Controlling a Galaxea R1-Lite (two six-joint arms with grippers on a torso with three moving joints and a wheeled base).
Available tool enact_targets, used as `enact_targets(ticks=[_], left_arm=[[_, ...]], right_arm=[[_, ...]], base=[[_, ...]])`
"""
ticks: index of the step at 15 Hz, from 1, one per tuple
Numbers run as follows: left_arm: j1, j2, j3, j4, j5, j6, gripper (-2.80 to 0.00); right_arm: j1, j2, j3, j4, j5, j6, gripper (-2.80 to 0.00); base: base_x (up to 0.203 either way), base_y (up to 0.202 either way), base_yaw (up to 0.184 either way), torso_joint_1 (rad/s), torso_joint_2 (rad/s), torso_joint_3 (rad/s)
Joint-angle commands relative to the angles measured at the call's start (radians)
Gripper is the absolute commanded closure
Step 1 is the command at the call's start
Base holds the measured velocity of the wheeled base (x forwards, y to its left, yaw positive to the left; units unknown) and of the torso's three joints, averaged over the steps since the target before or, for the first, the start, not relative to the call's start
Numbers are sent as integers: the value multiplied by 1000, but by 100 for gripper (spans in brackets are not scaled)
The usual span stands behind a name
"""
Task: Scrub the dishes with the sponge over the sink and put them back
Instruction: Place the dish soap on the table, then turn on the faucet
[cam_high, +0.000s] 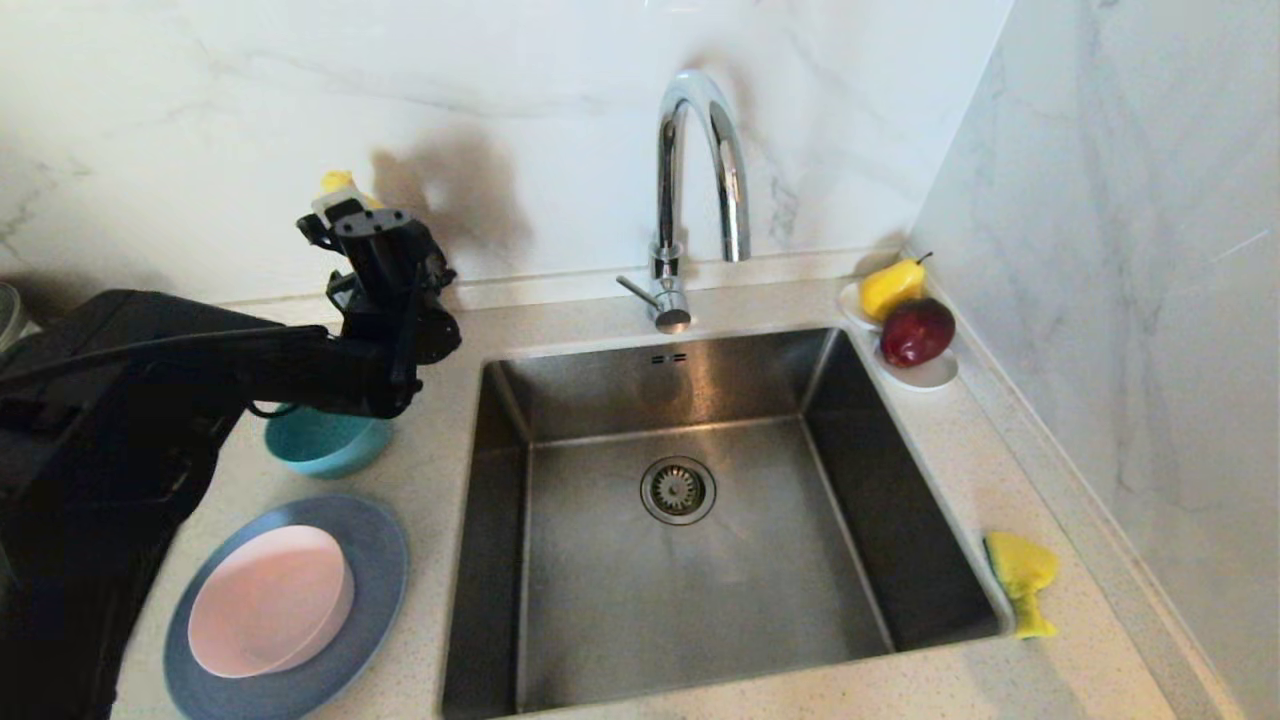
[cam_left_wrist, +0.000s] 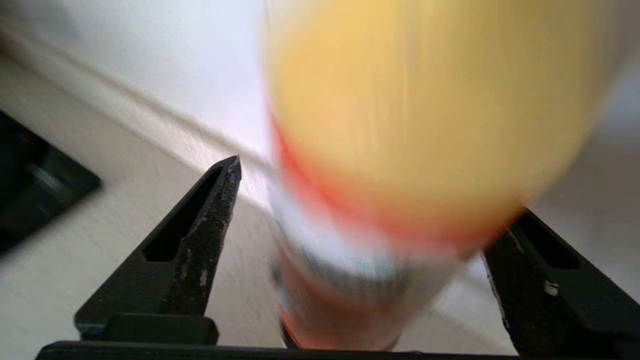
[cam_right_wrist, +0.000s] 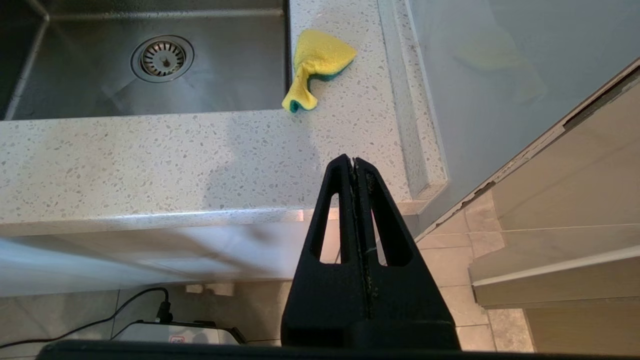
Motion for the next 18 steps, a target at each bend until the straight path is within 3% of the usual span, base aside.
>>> enact_targets(ticks=[1,8,9,10,15,18], left_arm=[[1,-116,35,2,3,3,-280],[0,-348,69,114,-5,7,-280],[1,-387,73,128,-5,7,-264],[1,-429,76,145,-5,7,0],[-3,-623,99,306,-45,-3,0],[-5,-750,181,403,-187,-20,0]], right_arm=[[0,0,0,1,0,0,0],[0,0,0,2,0,0,0],[0,0,0,0,0,0,0],[0,0,0,2,0,0,0],[0,0,0,2,0,0,0],[0,0,0,2,0,0,0]], base=[[0,0,0,0,0,0],[0,0,0,0,0,0],[0,0,0,0,0,0],[0,0,0,0,0,0],[0,0,0,0,0,0],[0,0,0,0,0,0]])
